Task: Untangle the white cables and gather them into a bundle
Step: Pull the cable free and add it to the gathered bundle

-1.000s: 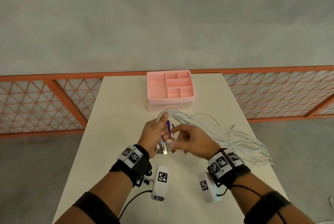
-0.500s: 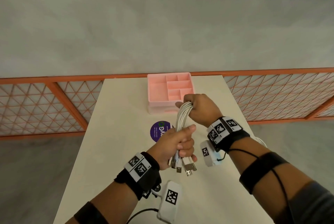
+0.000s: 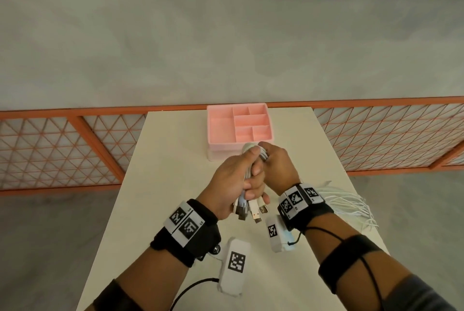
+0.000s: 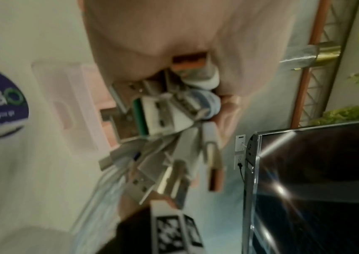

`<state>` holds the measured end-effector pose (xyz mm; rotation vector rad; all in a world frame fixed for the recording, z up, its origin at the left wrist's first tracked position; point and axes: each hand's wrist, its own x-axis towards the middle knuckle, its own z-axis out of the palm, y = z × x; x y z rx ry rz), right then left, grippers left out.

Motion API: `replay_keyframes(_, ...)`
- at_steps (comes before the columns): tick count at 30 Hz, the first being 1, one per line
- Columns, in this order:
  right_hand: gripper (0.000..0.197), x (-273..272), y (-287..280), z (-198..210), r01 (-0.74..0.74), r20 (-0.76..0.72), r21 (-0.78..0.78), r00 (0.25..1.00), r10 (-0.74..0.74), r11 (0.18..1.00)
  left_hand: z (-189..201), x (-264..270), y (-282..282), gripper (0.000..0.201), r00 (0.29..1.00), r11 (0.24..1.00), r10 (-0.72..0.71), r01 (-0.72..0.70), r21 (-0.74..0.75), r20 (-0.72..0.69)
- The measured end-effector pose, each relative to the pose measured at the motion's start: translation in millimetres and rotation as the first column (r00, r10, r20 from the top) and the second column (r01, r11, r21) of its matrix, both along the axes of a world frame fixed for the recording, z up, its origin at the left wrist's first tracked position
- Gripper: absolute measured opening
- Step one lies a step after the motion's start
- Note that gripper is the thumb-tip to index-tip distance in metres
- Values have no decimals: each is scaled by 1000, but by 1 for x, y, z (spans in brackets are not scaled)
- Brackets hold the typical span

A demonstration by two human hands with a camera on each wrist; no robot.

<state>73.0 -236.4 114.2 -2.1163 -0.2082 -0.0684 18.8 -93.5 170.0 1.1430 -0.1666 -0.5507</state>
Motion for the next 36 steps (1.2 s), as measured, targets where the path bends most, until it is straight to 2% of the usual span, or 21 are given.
replay_keyframes(4,23,7,-4,3,96,128,-60,988,-87,994,-4,5,8,41,987,984,83,-102,146,136)
replay_keyframes(8,18,-9,6,-3,0,-14,68,1000,1,998,-1,9,6,41,969,973,144,-175,149,199)
replay_keyframes(11,14,-21,4,-23,-37,-79,35,996,40,999,1,11,3,41,963,972,194,-214,93,188)
replay_keyframes(13,31,-25,1,-39,9,-71,-77,997,-14,997,7,15,3,41,958,970,240,-244,5,158)
replay_keyframes(16,27,-30,-3,-53,125,-65,-245,987,-145,961,21,24,4,40,942,955,290,-275,-107,167)
replay_keyframes(18,26,-34,1,-50,136,-71,-244,985,-158,960,33,29,4,40,928,940,324,-294,-172,182)
replay_keyframes(22,38,-38,36,-24,24,-111,-19,993,-26,1000,50,41,5,40,867,880,440,-365,-302,234)
replay_keyframes(25,41,-41,59,-24,-50,-162,130,984,71,990,46,51,16,40,793,841,537,-476,-257,289)
replay_keyframes(31,38,-59,48,-54,-218,-237,-56,951,199,974,3,50,33,42,732,775,632,-605,-184,255)
replay_keyframes(36,28,-77,42,-56,-358,-237,-133,917,322,924,-35,47,30,37,660,708,673,-705,-34,334)
